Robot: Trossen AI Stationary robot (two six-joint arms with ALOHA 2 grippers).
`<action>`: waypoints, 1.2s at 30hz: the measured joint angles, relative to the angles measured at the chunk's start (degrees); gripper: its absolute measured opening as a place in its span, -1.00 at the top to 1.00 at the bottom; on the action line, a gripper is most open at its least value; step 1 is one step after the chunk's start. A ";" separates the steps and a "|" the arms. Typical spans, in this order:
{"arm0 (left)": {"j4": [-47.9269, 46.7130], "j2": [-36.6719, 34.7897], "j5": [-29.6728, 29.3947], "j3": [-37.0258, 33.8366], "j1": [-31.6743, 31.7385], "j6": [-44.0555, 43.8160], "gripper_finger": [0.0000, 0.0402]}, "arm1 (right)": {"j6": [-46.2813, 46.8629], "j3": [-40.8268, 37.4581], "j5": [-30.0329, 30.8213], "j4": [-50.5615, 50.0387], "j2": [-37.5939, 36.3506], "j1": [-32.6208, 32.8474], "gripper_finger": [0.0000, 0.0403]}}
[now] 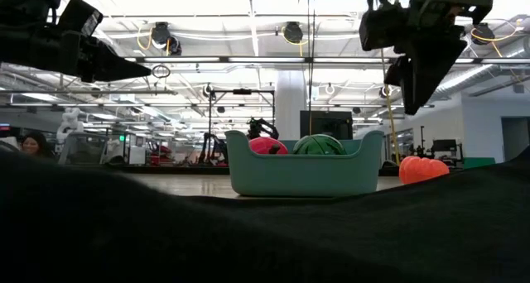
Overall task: Pick and placing Produce into tupperware
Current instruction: Put the orange pumpkin into the blue bin
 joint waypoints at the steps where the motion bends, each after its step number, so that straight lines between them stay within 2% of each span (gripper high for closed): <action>1: 0.00 0.00 -0.01 0.00 0.01 0.00 0.89 | -0.17 0.00 -0.02 -0.05 0.28 0.04 0.27; 8: -0.35 0.00 -0.01 0.00 0.00 -0.07 0.89 | -2.40 -0.02 0.00 1.41 0.58 1.79 -0.54; 11: -0.35 0.00 -0.01 0.00 0.01 -0.07 0.89 | -1.80 -0.02 0.06 1.40 0.58 2.21 -0.79; 13: -0.35 0.00 -0.01 0.00 0.01 -0.09 0.89 | -2.08 -0.07 0.49 1.43 0.62 2.65 -0.89; 17: -0.35 0.00 -0.01 0.00 0.02 -0.17 0.89 | -2.64 -1.35 2.06 3.35 0.74 3.43 -0.95; 29: -0.33 0.00 -0.01 0.00 0.01 -0.89 0.89 | 0.45 -5.61 1.62 6.89 0.77 3.07 -0.95; 33: -0.33 0.00 -0.01 0.00 0.02 -0.87 0.89 | 0.62 -7.05 -2.42 7.21 0.78 1.56 -0.96; 36: -0.33 0.00 -0.01 0.00 0.01 -0.90 0.89 | 0.33 -7.73 -2.75 7.32 0.78 0.40 -0.96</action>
